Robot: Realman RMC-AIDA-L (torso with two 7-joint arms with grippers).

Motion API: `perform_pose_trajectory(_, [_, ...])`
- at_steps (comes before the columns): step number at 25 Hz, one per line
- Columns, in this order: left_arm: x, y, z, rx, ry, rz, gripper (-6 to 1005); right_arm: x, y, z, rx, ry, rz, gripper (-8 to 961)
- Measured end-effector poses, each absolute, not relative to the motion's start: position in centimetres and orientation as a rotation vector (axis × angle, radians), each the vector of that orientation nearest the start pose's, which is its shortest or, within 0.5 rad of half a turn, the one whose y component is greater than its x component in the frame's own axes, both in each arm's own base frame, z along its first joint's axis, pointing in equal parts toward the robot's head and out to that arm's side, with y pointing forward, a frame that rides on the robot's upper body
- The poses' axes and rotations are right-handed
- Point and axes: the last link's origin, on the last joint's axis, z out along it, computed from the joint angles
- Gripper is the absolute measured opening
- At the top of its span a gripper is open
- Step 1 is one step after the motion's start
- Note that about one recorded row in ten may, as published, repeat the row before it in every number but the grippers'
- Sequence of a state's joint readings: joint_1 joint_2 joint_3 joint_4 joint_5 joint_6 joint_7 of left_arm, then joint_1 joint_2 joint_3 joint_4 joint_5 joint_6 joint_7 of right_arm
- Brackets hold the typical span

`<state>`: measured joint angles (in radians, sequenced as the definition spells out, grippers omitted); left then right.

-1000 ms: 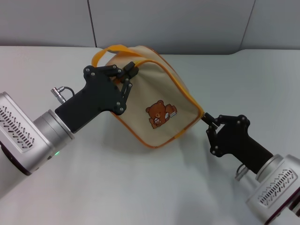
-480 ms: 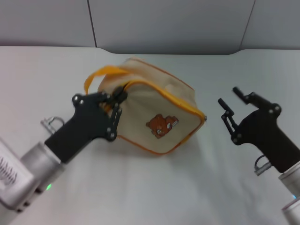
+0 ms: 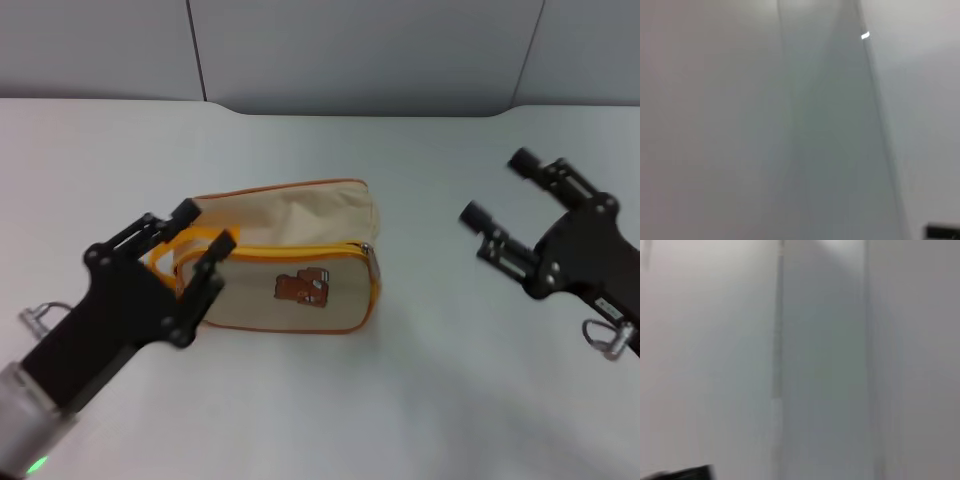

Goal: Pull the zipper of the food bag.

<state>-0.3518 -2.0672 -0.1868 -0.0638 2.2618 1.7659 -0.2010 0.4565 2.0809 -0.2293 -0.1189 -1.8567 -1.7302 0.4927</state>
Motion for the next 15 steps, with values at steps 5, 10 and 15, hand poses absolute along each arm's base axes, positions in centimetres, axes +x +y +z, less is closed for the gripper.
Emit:
perform_pose_trajectory(5, [-28.8, 22.5, -1.5, -2.389, -0.128, -1.204, 423, 26.7, 27.4, -1.3, -2.515, 0.189, 1.151, 731])
perform_pose_trajectory(10, [-29.4, 21.9, -1.3, -2.746, -0.216, -1.096, 641, 26.8, 25.5, -2.1, -2.893, 0.112, 1.008, 784])
perform_pose_trajectory(15, [-29.6, 21.8, -1.2, -2.76, -0.259, -1.073, 755, 26.8, 25.6, -2.5, -2.942, 0.126, 0.97, 784])
